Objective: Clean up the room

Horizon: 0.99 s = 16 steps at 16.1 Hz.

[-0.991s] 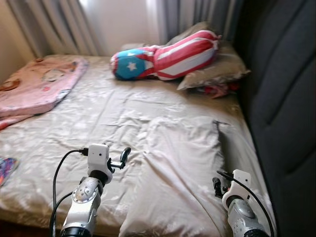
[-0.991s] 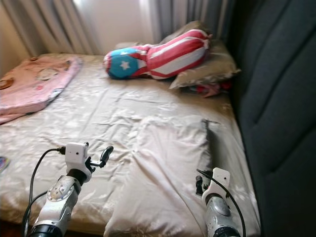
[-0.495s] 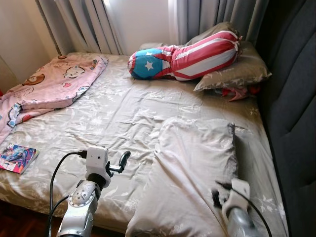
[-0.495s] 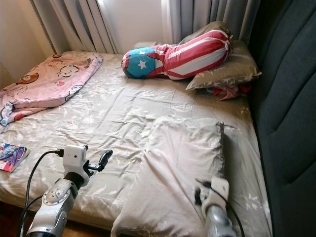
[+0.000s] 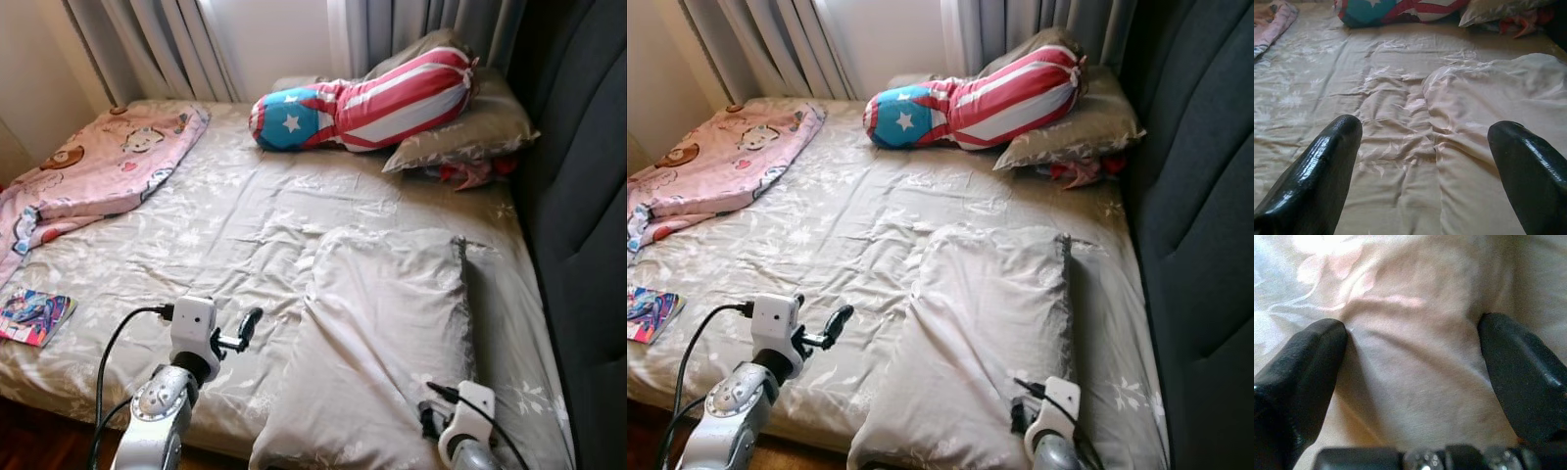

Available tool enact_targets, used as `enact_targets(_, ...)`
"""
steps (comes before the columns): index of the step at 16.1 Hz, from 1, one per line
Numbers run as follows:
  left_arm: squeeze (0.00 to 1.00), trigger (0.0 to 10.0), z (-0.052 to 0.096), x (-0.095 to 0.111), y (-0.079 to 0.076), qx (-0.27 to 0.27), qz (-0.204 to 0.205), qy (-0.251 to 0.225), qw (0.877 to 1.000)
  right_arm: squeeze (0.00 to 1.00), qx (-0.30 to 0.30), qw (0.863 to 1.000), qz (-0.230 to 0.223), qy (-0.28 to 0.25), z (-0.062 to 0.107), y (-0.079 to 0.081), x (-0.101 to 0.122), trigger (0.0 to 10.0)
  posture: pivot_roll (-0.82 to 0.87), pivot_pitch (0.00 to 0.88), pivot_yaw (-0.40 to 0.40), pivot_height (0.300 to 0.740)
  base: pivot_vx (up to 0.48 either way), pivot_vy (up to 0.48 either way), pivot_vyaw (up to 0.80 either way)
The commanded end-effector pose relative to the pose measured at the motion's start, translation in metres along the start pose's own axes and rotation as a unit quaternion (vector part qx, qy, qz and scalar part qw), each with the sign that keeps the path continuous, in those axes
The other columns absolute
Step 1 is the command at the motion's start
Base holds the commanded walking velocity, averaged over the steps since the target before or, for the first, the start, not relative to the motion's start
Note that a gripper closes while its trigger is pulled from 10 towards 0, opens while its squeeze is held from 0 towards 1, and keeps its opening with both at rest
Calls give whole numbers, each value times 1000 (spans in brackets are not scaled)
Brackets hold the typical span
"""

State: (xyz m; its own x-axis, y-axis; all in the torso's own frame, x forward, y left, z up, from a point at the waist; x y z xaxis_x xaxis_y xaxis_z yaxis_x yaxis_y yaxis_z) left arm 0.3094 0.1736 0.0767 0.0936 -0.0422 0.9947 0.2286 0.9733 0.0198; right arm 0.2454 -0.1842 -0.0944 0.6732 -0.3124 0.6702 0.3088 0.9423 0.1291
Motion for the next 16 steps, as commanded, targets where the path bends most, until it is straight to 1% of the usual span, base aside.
enact_targets(1,0,10000,5,-4,4,1,-2,13,1000,0,6,999,-15,32,3,1,-18,10000,137,141,101,700,0,0,0)
enact_targets(3,0,10000,10,-3,3,0,-3,16,1000,0,12,999,0,51,5,0,-29,10000,142,158,104,700,0,0,0)
enact_targets(4,0,10000,12,-2,3,0,-3,18,1000,0,-6,999,11,53,6,-8,-31,10000,141,171,107,700,0,0,0)
enact_targets(6,0,10000,15,-2,3,-1,-3,21,1000,0,-13,998,11,59,8,-13,-36,10000,142,180,108,700,0,0,0)
enact_targets(8,0,10000,16,0,0,-2,-2,23,1000,0,-12,996,15,84,11,-17,-48,10000,156,187,111,700,0,0,0)
enact_targets(12,0,10000,23,5,1,-3,-3,25,1000,0,28,994,2,110,15,0,-64,10000,173,206,118,700,0,0,0)
enact_targets(15,0,10000,28,7,2,-1,-4,28,1000,0,38,992,2,122,17,6,-72,10000,188,213,118,700,0,0,0)
enact_targets(16,0,10000,29,7,3,0,-5,29,1000,0,43,992,2,122,17,8,-72,4235,190,215,117,700,0,0,0)
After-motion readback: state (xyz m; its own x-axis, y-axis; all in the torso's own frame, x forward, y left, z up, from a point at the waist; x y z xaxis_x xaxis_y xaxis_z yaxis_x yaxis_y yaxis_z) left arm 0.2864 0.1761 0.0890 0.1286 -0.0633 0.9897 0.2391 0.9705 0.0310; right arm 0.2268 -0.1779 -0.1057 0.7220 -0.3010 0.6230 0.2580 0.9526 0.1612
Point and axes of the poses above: a point about 5 cm out from each wrist's last joint towards the gripper, its own z axis pointing back from the gripper into the wrist, its own x axis along the axis of the wrist's last joint, y = z × x, the point moved 4 cm from there along -z, pointing out of the wrist towards the gripper
